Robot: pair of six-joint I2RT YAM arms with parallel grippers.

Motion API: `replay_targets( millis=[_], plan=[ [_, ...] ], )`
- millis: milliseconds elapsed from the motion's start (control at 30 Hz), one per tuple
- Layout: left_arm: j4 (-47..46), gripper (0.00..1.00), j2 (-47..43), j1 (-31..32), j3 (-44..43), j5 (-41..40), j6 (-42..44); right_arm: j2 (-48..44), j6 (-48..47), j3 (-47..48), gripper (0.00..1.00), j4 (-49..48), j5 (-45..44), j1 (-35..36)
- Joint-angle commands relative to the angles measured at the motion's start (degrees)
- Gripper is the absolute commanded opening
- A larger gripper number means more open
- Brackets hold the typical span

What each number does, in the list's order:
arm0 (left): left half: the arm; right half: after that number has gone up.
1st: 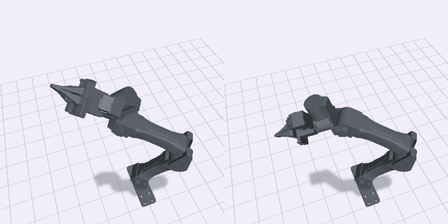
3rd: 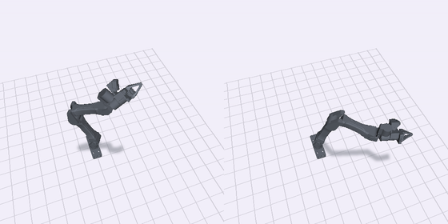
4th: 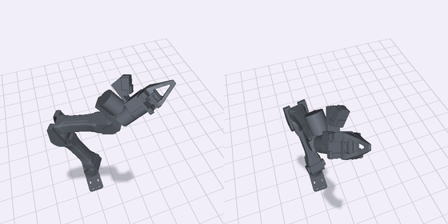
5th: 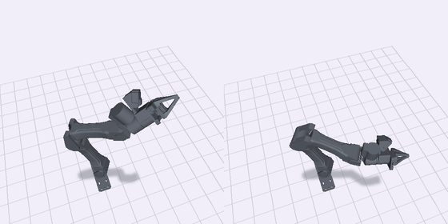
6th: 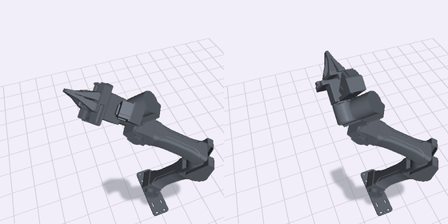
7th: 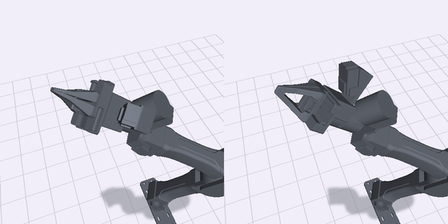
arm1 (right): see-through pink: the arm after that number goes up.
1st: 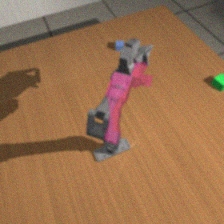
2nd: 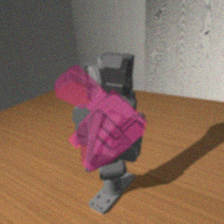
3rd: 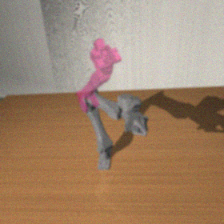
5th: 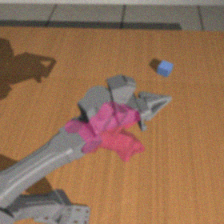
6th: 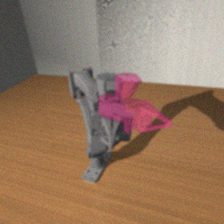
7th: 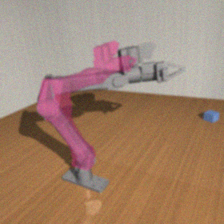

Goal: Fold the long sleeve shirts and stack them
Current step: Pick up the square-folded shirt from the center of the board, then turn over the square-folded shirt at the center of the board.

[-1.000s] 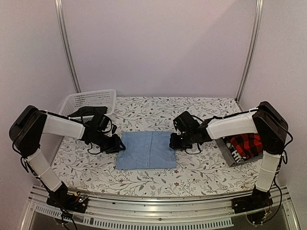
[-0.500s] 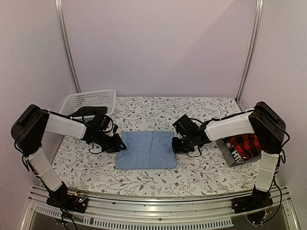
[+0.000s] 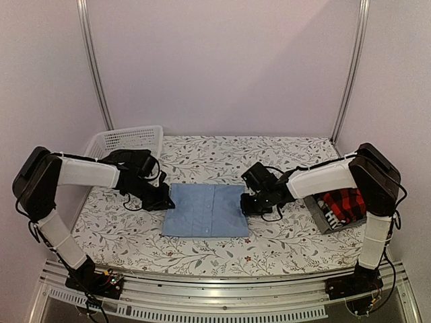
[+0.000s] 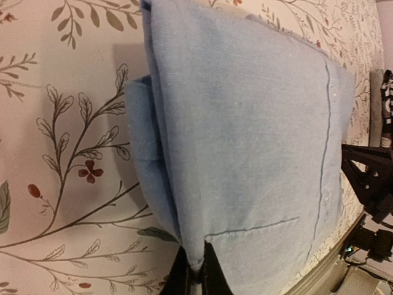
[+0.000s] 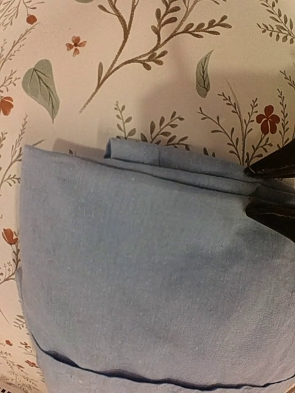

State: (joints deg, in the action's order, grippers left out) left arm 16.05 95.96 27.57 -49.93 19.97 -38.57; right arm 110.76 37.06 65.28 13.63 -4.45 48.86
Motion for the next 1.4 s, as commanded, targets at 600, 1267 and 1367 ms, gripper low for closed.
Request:
replay_targets(
  millis=[600, 1267, 1367],
  plan=[
    [31.81, 0.00, -11.00, -6.28, -20.40, 2.55, 20.30, 6.41, 0.26, 15.64, 0.18, -3.92, 10.49, 2.18],
    [34.33, 0.00, -8.73, -5.88, -37.16, 12.02, 17.85, 27.73, 7.83, 35.99, 0.13, -20.33, 23.46, 6.82],
    [31.09, 0.00, -6.14, -5.15, -38.94, 13.44, 16.47, 32.04, 10.33, 41.49, 0.13, -24.42, 25.66, 7.57]
  ],
)
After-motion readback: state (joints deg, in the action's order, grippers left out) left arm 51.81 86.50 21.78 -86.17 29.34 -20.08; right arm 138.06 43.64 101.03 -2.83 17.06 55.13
